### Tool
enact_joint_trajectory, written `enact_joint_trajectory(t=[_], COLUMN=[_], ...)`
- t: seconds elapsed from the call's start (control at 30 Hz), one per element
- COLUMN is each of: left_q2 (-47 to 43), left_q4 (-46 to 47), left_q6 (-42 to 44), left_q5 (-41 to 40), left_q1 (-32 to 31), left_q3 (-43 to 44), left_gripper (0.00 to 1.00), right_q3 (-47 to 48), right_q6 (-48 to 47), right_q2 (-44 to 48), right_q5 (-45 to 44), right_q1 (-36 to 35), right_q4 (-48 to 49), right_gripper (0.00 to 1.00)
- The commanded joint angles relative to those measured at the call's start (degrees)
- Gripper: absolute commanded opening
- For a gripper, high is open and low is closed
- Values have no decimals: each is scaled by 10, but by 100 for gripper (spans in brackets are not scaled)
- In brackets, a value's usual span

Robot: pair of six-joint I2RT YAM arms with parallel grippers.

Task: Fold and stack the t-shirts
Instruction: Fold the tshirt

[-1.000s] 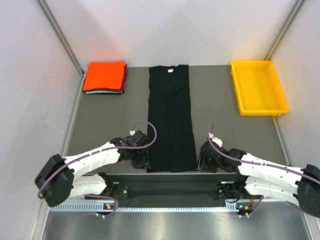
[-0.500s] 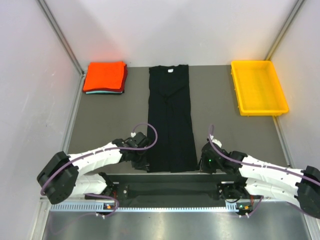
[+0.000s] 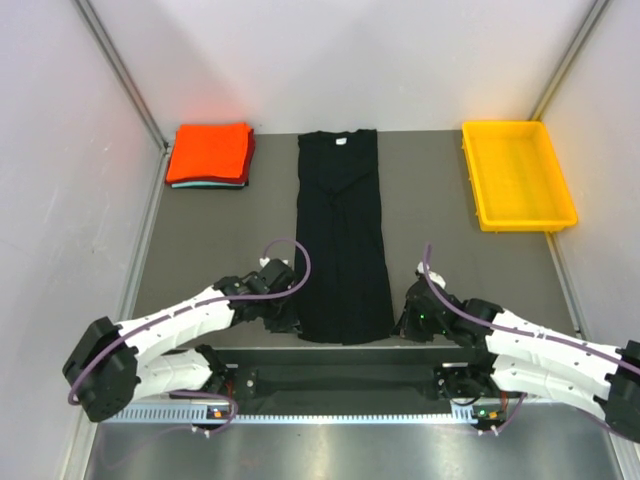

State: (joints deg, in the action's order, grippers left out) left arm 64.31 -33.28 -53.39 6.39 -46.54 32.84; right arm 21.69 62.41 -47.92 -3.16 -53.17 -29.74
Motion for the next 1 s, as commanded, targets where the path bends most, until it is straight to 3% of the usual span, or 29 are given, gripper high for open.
enact_joint_trajectory(t=[0.0, 0.27, 0.43, 0.7, 0.97], left_q2=[-9, 26, 69, 273, 430], left_q4=[-13, 2, 39, 50, 1], left_q6=[2, 19, 57, 137, 165], left_q5=[-22, -12, 27, 107, 72], left_q1=[2, 40, 125, 232, 286], left_q3=[42, 71, 122, 326, 536], left_gripper=[0, 0, 0, 0, 0], right_q3=[64, 122, 184, 330, 516], right_q6=[-27, -62, -170, -355, -422], right_q2=[-8, -37, -100, -259, -443], right_q5=[-27, -60, -55, 55, 110], right_q1=[4, 14, 48, 197, 274], right_q4=[-21, -23, 5, 57, 48], right_gripper=[0, 0, 0, 0, 0])
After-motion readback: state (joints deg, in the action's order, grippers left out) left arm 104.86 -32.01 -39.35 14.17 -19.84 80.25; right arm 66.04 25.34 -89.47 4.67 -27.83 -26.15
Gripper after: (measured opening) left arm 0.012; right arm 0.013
